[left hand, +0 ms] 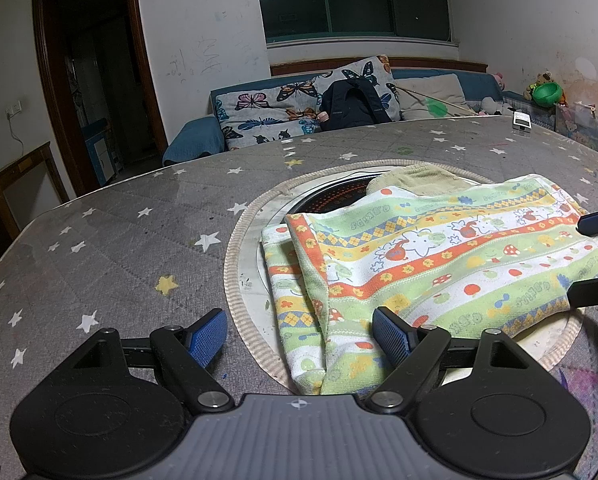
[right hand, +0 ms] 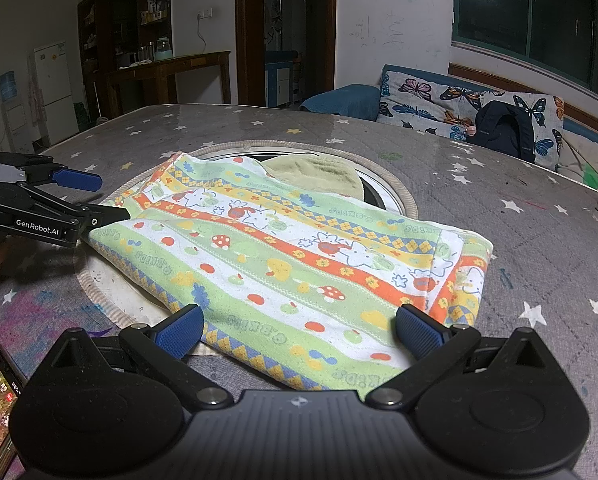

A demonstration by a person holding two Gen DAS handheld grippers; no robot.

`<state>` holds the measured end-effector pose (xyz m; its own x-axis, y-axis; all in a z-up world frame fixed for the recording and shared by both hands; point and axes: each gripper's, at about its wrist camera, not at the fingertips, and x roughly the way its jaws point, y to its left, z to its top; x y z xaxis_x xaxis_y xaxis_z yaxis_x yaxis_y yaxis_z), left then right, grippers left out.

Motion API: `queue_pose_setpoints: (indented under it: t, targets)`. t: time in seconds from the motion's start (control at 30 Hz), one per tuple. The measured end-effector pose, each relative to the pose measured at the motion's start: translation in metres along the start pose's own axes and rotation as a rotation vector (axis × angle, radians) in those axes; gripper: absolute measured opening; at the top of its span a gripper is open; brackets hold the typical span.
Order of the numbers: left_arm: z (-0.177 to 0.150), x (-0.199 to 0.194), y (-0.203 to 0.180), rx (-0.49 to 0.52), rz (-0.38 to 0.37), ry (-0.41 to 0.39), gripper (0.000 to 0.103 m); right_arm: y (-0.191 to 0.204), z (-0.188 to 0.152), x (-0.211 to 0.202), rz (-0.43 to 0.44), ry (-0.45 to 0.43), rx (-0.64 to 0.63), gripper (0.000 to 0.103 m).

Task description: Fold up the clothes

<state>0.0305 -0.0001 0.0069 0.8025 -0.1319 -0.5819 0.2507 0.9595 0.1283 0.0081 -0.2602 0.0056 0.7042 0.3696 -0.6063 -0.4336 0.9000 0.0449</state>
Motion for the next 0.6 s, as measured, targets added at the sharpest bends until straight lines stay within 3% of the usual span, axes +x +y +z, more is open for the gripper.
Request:
queue_pose_setpoints:
  t: [0.6]
  targets:
    - [-0.0001, -0.0007, 0.0008, -0.001, 0.002, 0.001, 0.084, 0.0002, -0.0001, 0.0, 0.0, 0.0, 0.0, 0.103]
